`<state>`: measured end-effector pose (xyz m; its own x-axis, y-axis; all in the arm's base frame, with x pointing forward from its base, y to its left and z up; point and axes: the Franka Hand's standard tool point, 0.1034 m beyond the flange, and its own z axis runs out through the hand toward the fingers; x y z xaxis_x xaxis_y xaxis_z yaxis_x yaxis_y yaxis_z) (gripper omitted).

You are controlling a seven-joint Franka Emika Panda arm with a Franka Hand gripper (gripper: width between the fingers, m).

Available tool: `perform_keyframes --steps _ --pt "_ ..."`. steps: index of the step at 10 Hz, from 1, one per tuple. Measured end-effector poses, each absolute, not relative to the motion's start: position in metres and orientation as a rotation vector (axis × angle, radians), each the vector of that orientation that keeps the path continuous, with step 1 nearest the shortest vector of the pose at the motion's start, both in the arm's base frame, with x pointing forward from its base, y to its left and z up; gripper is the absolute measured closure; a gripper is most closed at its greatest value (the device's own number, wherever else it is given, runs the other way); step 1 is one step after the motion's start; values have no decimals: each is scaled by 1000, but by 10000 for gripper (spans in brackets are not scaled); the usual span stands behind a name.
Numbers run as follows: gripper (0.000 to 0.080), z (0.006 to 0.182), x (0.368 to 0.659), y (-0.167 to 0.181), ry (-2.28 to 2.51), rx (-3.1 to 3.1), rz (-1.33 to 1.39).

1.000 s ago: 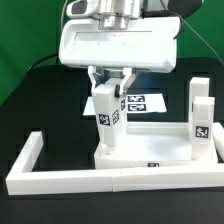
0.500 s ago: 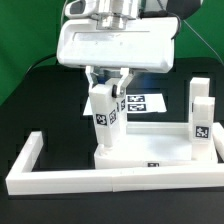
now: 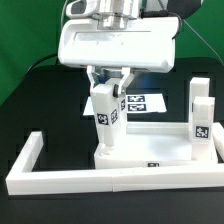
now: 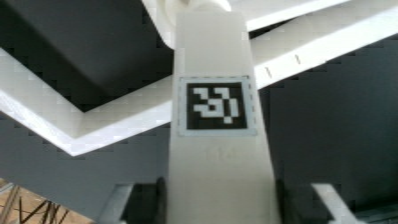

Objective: Assemble desk

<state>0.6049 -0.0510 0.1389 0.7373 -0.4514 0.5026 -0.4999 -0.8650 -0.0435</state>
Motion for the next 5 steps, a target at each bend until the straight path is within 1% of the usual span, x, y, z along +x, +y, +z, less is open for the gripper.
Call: perform_keyframes --steps 1,2,5 --pt "511 143 604 -47 -755 2839 783" --pt "511 149 600 -51 -758 2833 788" --pt "511 142 595 -54 -747 2821 778"
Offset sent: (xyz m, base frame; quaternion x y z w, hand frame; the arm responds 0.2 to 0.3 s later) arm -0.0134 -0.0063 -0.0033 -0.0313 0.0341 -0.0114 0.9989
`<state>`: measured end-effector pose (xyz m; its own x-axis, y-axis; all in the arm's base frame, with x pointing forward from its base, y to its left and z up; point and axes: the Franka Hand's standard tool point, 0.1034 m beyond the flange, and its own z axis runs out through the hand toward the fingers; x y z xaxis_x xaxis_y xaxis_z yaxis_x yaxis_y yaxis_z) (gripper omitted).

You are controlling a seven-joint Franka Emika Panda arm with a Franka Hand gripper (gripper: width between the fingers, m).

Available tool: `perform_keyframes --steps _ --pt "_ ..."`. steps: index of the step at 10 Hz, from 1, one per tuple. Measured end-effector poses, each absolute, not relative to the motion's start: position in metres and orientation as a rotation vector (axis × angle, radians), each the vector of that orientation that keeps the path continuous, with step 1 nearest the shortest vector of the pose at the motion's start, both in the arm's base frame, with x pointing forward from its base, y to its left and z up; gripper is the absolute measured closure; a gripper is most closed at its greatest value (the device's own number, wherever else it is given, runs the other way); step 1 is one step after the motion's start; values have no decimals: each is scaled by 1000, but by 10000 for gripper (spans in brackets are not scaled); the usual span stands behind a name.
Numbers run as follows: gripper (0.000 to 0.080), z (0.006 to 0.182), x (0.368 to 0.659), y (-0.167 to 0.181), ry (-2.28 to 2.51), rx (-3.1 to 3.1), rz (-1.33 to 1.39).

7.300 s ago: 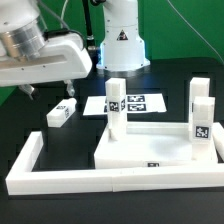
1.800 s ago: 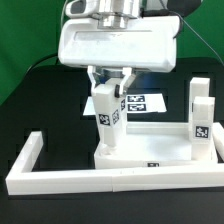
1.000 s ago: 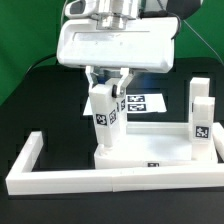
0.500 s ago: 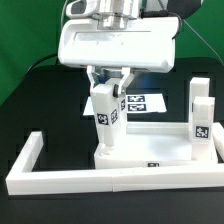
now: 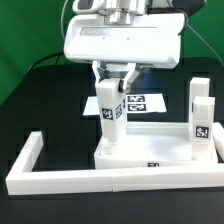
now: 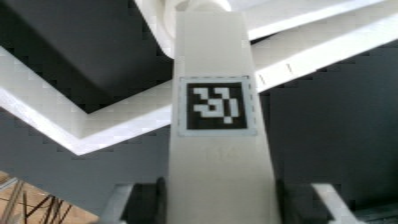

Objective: Assemble desk

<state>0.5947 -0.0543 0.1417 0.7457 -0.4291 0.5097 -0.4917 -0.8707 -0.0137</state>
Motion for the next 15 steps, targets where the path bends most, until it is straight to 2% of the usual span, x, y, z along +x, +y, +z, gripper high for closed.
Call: perform_keyframes --steps 4,8,12,13,14,15 --pt "511 136 599 -61 -738 2804 774" --pt "511 120 594 -55 -713 2786 788" --pt "511 120 592 -53 -698 2777 823" --pt "453 120 592 -53 -697 2777 822" --pt "317 120 592 -53 -697 2777 822" --pt "317 120 592 -53 -697 2777 822"
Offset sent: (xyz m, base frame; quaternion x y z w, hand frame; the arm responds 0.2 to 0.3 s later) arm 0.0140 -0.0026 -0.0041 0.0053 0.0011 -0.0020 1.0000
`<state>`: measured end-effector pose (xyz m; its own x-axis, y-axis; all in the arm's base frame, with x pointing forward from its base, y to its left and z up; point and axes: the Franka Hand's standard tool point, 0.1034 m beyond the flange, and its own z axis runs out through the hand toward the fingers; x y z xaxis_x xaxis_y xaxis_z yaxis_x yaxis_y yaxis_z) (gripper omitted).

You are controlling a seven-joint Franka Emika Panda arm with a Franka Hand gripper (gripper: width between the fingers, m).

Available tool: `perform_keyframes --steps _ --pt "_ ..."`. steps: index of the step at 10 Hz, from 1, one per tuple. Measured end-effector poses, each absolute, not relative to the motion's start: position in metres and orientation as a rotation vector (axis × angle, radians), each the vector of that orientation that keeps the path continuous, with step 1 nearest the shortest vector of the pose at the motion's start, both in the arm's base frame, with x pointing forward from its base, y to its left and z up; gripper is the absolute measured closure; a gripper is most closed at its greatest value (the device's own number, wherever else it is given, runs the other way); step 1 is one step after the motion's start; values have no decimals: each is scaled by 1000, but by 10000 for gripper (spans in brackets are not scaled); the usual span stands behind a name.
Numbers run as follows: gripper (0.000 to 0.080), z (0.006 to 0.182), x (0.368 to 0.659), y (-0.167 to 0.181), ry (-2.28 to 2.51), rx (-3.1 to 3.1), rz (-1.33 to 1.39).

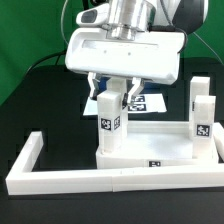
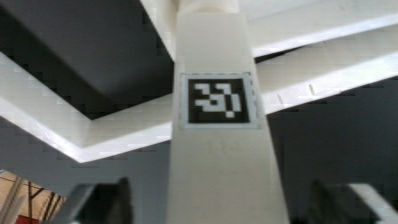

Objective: Assemble desk

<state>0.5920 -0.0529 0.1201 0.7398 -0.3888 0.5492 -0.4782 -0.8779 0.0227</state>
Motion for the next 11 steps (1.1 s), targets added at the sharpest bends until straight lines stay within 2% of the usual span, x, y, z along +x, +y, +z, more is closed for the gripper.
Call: perform_keyframes --steps 1,2,6,9,11 --pt "187 120 592 -53 -697 2777 822" --pt "161 120 592 -53 -697 2777 822" --pt "151 121 592 -54 -689 2780 817" --pt "151 149 597 -76 -683 2875 707" --pt "151 147 594 -83 -736 2946 541"
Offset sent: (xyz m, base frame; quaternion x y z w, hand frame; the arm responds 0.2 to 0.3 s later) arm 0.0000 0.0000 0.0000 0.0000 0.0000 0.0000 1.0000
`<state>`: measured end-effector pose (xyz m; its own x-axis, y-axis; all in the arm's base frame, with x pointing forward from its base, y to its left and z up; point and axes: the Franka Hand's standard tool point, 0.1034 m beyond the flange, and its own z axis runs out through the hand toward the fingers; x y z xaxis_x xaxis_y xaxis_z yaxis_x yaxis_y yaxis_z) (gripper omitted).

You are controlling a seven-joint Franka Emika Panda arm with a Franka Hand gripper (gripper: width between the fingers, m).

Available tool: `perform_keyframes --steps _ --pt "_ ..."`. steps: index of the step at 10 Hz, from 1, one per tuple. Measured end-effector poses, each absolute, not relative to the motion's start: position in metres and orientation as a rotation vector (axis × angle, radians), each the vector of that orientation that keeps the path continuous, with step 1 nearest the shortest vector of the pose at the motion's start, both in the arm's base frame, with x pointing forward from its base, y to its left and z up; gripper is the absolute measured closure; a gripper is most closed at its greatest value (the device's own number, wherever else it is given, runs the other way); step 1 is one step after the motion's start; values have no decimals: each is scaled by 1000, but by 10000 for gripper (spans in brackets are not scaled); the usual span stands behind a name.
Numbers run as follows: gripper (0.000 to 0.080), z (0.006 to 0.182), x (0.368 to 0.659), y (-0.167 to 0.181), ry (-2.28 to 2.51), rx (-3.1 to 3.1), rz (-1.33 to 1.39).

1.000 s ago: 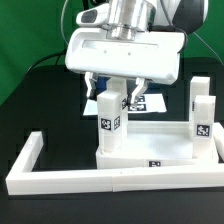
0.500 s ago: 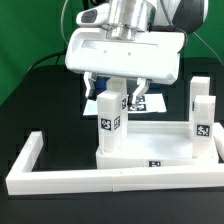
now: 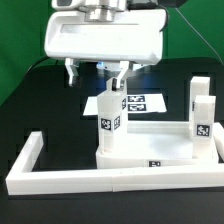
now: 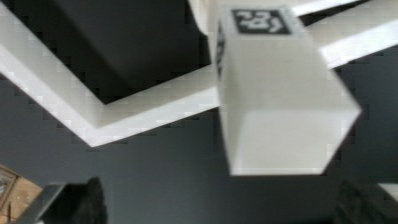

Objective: Assemble desk

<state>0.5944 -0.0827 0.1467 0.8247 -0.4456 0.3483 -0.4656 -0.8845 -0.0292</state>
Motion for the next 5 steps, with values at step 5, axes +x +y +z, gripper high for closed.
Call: perform_keyframes --steps 5 --pt "151 141 594 -71 -811 3052 38"
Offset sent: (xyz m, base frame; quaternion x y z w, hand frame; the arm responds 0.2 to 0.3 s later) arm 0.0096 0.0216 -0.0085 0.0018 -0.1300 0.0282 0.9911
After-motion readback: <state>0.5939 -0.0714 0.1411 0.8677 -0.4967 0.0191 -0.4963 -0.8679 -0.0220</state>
